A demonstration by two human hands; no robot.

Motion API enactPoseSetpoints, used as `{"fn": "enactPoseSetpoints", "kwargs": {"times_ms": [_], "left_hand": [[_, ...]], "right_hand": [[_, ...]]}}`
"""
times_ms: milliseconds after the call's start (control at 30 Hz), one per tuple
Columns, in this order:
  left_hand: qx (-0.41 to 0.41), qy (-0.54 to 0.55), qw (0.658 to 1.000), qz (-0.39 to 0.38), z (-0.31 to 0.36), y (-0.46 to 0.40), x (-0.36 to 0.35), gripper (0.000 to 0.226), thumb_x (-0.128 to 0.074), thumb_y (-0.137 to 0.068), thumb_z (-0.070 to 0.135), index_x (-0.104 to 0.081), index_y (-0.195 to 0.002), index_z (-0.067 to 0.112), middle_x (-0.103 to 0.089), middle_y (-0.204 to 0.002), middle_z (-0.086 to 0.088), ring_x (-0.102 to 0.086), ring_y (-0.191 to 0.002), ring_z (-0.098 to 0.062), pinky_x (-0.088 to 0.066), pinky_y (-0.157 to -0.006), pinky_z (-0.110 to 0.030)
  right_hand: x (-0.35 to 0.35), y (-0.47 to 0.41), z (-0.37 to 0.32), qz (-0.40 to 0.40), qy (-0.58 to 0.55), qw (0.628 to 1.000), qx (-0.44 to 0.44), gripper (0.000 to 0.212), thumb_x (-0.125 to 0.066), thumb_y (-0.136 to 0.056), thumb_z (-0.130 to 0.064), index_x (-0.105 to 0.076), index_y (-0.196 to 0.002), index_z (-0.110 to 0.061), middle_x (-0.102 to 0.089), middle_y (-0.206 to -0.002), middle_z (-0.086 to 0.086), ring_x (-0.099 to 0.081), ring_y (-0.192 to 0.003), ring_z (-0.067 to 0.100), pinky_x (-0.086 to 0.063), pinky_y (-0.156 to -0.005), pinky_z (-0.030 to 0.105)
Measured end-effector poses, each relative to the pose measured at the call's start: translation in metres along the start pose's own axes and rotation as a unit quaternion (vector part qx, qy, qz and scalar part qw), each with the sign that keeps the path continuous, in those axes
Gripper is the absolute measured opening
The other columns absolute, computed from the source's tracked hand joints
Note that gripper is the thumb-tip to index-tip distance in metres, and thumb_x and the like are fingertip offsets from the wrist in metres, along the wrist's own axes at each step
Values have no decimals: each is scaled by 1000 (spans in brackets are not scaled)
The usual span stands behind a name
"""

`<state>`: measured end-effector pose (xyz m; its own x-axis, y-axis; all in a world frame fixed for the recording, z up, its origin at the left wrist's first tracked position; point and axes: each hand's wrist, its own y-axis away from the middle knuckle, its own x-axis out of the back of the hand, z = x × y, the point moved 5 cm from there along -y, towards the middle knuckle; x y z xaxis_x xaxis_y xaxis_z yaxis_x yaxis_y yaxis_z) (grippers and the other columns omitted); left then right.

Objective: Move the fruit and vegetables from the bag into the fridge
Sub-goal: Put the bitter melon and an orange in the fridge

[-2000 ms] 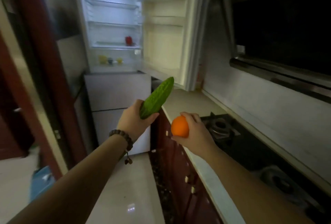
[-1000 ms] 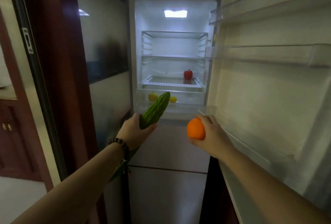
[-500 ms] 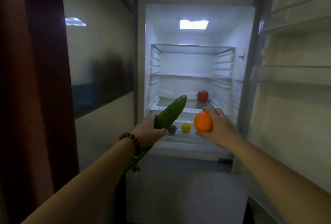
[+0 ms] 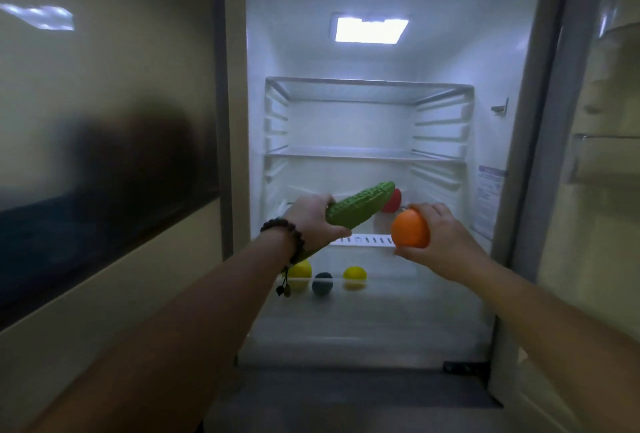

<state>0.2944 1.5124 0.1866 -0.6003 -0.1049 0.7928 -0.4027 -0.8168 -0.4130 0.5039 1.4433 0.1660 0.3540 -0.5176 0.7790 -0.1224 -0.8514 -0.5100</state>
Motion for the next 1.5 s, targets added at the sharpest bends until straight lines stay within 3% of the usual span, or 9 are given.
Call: {"fn": "enactPoseSetpoints", "kwargs": {"times_ms": [233, 433, 767, 1033, 1167, 1500], "left_hand": [[-35, -77, 996, -32, 10, -98, -30, 54, -68, -80, 45, -51, -123, 17, -59, -108, -2, -52, -87, -15, -45, -72, -28], [-43, -147, 986, -70, -17, -158, -64, 61, -65, -82, 49, -45, -132, 20, -56, -122, -7, -55, -104, -23, -46, -85, -32], [-80, -192, 969, -133, -58, -232, -117, 60, -66, -84, 36, -38, -135, 23, -55, -125, -4, -55, -107, -24, -46, -90, -37], [-65, -241, 960, -123, -103, -281, -133, 58, -63, -83, 47, -40, -130, 22, -56, -126, -4, -55, -110, -27, -43, -91, -40], [-74, -240, 959, -130, -110, -298, -144, 58, -63, -85, 42, -37, -133, 23, -51, -133, -4, -49, -119, -26, -34, -99, -42], [-48, -274, 952, -129, -133, -306, -153, 63, -50, -89, 53, -27, -143, 30, -40, -138, -10, -40, -125, -31, -35, -102, -45]], "right_hand": [[-19, -59, 38, 8, 14, 1000, -11, 85, -79, -69, -43, -34, -139, -26, -38, -134, 2, -47, -115, 24, -40, -87, 34], [-27, -96, 62, 3, 25, 999, -24, 85, -79, -68, -44, -35, -138, -27, -40, -132, 5, -46, -117, 25, -40, -92, 36], [-37, -125, 87, 1, 50, 996, -69, 83, -78, -68, -46, -33, -137, -28, -39, -133, 4, -45, -116, 27, -43, -93, 41], [-51, -150, 98, -15, 52, 996, -70, 81, -80, -64, -47, -38, -132, -32, -38, -134, 1, -48, -111, 22, -43, -89, 34], [-64, -161, 103, -16, 42, 996, -71, 81, -81, -64, -44, -39, -132, -29, -40, -131, 1, -47, -107, 18, -41, -85, 31], [-86, -166, 105, -19, 8, 1000, -19, 80, -81, -68, -37, -39, -135, -24, -44, -128, 4, -45, -101, 16, -40, -84, 29]]}}
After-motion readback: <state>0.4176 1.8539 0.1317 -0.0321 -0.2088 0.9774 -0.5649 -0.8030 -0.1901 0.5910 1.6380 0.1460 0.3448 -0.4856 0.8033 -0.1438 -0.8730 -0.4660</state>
